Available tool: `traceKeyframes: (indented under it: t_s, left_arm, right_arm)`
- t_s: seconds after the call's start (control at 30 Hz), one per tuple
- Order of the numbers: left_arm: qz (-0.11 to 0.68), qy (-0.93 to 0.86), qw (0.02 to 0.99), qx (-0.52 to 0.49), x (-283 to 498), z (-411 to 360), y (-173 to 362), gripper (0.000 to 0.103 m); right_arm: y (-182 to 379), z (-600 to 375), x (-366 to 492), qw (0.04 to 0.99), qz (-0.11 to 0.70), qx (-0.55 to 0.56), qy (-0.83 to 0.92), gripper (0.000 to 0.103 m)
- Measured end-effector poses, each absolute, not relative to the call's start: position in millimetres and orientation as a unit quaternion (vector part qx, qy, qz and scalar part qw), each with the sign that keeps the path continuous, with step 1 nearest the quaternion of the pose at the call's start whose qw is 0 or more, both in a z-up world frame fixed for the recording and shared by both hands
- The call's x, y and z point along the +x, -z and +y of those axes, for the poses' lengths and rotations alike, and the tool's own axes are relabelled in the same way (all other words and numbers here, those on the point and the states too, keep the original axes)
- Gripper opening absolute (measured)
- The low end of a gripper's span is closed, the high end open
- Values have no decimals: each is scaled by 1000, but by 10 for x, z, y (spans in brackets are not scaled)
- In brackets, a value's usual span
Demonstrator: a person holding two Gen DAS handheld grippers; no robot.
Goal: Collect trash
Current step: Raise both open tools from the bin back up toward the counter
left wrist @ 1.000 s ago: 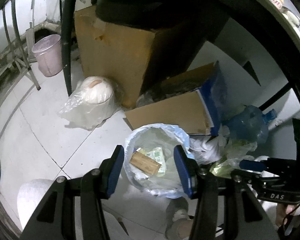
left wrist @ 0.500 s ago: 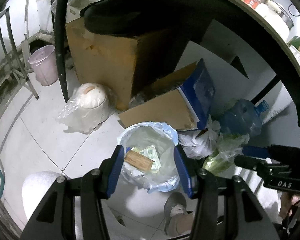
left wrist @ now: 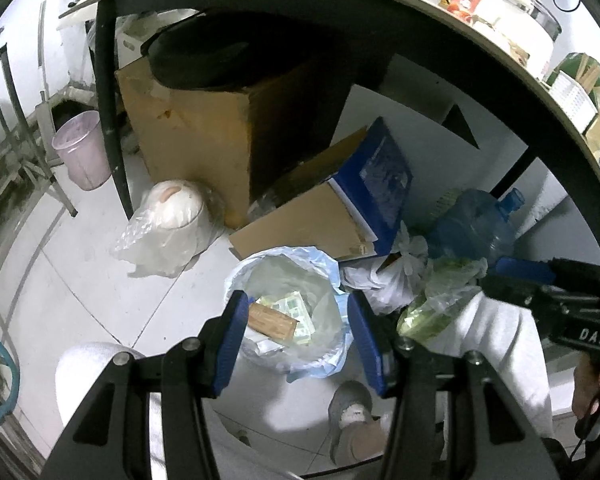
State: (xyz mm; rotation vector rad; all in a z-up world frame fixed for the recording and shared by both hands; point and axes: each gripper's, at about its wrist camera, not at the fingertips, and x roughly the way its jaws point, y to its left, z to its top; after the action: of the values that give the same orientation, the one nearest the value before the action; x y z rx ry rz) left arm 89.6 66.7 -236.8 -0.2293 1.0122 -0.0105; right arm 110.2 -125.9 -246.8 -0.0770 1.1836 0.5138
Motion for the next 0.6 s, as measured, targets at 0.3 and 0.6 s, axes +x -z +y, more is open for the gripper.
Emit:
traceKeyframes:
  t_s: [0.3,0.6]
  left_arm:
    - [472,16,877,-91,910,511,2155,51]
    - [451,30,889,-71,987,311,1826,51]
  right_arm:
    - [2151,-1446,1075,818,521,-21,-242,42]
    - [1711,-1652,1030,839,484,-6,-249,42]
